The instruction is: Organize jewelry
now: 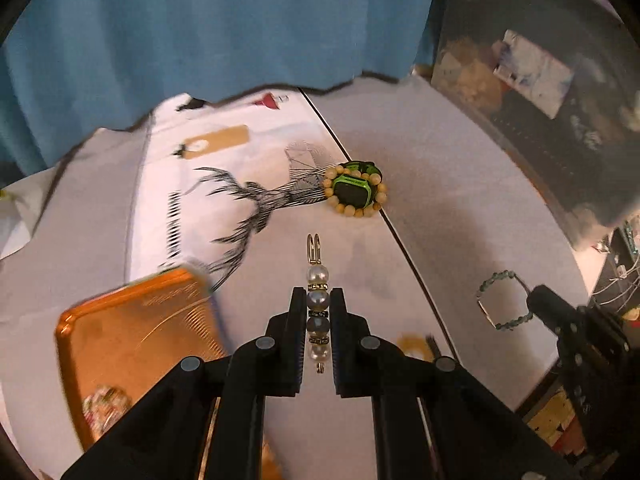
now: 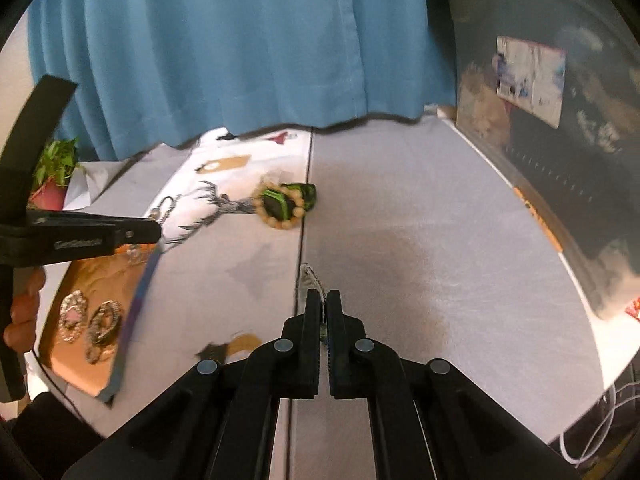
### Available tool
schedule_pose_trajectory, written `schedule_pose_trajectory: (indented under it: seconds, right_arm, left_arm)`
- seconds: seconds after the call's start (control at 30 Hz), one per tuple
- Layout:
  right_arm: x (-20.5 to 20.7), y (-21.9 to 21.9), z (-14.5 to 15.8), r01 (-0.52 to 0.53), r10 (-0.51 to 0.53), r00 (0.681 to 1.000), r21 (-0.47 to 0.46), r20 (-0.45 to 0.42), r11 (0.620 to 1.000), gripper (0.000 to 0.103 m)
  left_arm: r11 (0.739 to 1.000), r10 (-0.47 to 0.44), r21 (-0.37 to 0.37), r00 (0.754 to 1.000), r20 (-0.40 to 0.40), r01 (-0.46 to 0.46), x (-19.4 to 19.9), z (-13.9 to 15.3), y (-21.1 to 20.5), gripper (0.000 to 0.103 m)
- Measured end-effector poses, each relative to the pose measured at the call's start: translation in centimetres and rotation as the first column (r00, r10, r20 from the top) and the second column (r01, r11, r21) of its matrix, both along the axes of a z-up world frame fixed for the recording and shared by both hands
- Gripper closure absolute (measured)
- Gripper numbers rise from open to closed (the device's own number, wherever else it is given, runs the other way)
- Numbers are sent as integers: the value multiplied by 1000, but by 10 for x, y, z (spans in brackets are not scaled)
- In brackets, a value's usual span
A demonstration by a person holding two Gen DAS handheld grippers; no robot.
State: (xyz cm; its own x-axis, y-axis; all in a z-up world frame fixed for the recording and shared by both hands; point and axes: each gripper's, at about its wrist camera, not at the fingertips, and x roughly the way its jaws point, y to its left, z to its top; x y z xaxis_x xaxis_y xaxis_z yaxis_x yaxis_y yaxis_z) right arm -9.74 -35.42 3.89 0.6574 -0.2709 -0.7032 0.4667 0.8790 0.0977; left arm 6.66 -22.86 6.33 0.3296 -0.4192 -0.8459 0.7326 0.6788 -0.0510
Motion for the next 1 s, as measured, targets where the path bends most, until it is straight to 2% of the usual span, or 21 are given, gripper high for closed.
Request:
schedule_pose_trajectory:
  seconds: [0.17,0.4,0.7,1.0]
  right_arm:
    - [-24,46,25,-27,27,1000,-28,14,999,100]
    - [-59,117,37,-93,93,996,-34,10,995,100]
    - [-107,207,39,-187,185,982,-54,-29,981,100]
    - [-126,270,38,-271,268,962,-66,-54,960,100]
  left_arm:
    - [999,7,-37,999,34,-5,-36,25,56,94]
    - [998,22,-63,997,79,-17,-95,44,141,94]
    - [995,91,-59,988,126,-84,-153,35,231,94]
    - [990,129,-69,983,133,-120,-183,25,273,94]
